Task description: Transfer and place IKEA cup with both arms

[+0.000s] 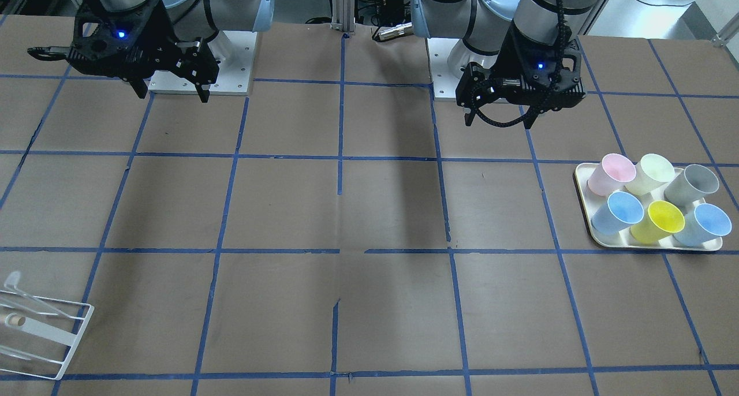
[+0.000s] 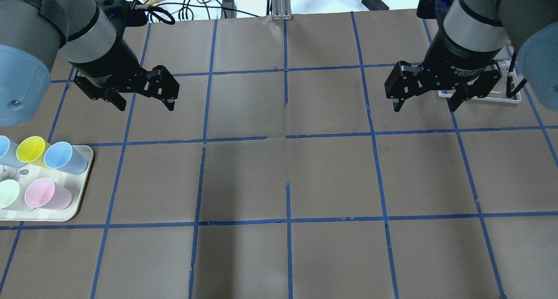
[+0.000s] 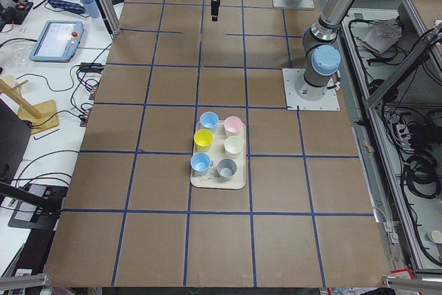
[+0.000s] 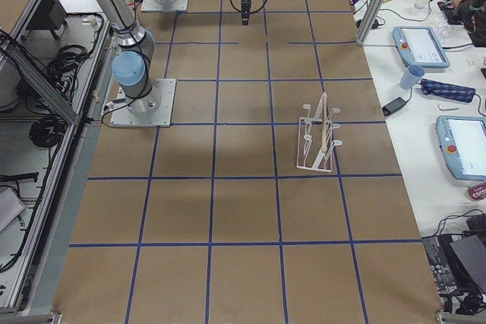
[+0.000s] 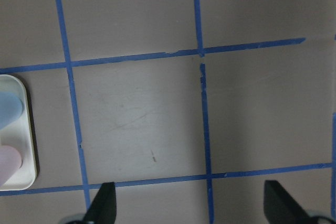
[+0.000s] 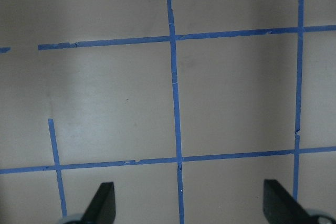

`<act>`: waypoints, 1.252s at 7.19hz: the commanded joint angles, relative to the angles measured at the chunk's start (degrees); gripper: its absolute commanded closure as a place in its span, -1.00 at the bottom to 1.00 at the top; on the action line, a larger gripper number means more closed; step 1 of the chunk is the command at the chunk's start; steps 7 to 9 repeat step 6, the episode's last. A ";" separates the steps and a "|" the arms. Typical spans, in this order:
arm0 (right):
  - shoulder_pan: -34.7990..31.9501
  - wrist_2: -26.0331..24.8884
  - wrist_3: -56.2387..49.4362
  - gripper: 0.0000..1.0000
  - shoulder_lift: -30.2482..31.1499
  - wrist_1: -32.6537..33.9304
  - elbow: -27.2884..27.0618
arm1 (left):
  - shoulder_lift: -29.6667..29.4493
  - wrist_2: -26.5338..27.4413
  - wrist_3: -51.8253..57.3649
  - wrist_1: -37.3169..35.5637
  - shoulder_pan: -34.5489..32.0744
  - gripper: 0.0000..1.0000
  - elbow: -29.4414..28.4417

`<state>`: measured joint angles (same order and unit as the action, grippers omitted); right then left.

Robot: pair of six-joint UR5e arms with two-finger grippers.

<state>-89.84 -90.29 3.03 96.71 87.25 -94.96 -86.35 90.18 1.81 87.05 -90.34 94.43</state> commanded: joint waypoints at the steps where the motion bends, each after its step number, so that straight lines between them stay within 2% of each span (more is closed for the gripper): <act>1: 0.11 0.20 -0.13 -1.00 -0.12 -1.64 0.21 | -1.19 -0.01 -1.88 -0.74 -0.80 -1.00 -1.70; 3: 0.02 0.38 -0.05 -1.00 -0.21 -1.55 0.03 | -3.46 0.17 -1.72 0.13 -1.24 -1.00 -5.38; 4: 0.02 0.29 -0.05 -1.00 -0.21 -1.55 0.03 | -4.87 2.52 -1.02 0.22 -2.20 -1.00 -6.88; 9: -0.07 0.29 0.04 -1.00 0.14 -1.64 -0.14 | -5.41 3.08 -0.93 -0.13 -3.61 -1.00 -6.90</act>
